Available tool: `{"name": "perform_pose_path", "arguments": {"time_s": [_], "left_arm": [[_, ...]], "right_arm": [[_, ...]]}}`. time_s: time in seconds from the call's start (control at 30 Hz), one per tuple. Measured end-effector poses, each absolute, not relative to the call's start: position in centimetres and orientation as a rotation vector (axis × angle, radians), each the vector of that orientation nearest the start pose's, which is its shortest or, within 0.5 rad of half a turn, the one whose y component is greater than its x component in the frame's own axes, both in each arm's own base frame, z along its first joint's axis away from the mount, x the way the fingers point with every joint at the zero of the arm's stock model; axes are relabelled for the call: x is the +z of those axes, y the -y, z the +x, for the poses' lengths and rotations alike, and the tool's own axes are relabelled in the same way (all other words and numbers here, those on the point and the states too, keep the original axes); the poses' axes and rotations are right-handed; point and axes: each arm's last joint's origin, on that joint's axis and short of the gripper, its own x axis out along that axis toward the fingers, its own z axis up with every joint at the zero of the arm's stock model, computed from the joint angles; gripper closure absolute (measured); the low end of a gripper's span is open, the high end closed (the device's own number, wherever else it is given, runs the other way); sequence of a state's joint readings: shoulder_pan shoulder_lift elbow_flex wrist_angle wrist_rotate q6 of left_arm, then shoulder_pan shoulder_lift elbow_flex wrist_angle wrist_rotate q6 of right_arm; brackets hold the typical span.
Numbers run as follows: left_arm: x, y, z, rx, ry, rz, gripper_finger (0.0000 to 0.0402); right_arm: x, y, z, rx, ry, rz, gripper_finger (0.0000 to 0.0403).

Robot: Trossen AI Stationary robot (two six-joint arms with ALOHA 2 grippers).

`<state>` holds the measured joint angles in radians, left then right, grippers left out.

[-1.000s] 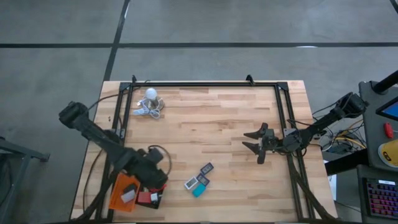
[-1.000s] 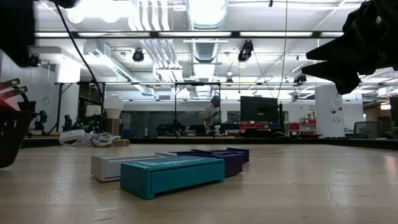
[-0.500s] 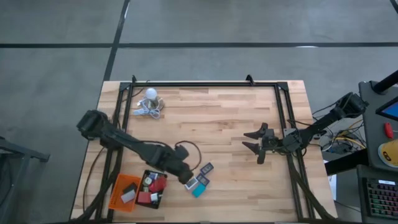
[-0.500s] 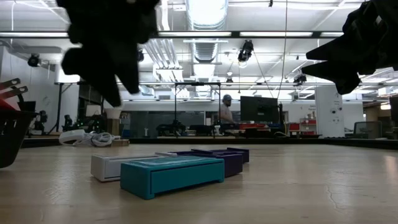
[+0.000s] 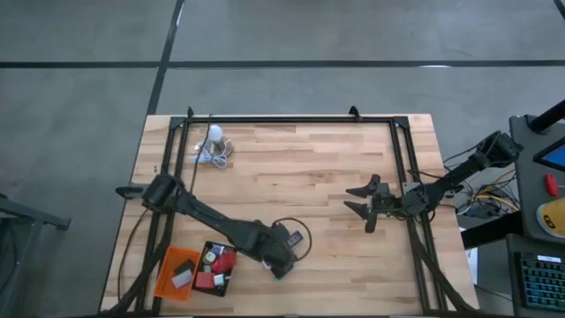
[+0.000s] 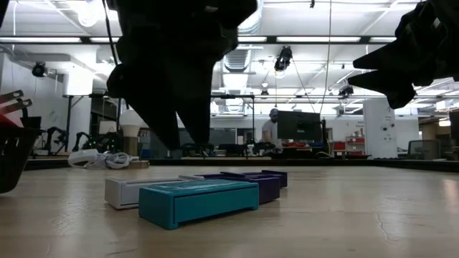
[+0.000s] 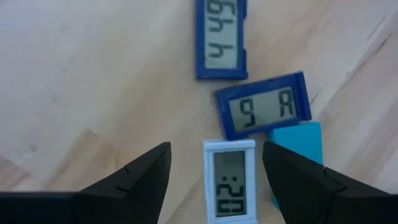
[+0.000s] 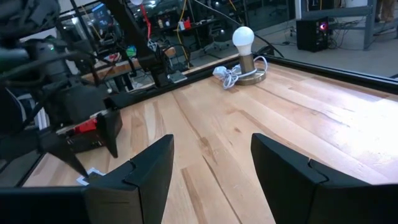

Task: Pick & Place Office items
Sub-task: Put the white digital clock into the orange basket

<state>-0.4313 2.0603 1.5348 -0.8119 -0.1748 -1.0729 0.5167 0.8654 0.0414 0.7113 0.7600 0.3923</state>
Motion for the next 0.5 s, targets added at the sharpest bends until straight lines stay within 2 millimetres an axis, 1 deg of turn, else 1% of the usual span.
{"name": "perform_pose_path", "arguments": {"time_s": [0.13, 0.37, 0.5], "left_arm": [[16.8, 17.7, 37.6, 0.478, -1.252, -0.501, 0.0144], [16.6, 19.8, 36.5, 0.471, -1.249, -0.509, 0.0144], [16.6, 20.5, 36.2, 0.472, -1.217, -0.483, 0.0144]], "right_arm": [[15.5, -5.5, 13.8, -0.257, -0.042, 0.323, 0.0193], [15.5, -5.6, 13.8, -0.257, -0.042, 0.323, 0.0193], [15.5, -5.5, 13.8, -0.257, -0.042, 0.323, 0.0193]]}}
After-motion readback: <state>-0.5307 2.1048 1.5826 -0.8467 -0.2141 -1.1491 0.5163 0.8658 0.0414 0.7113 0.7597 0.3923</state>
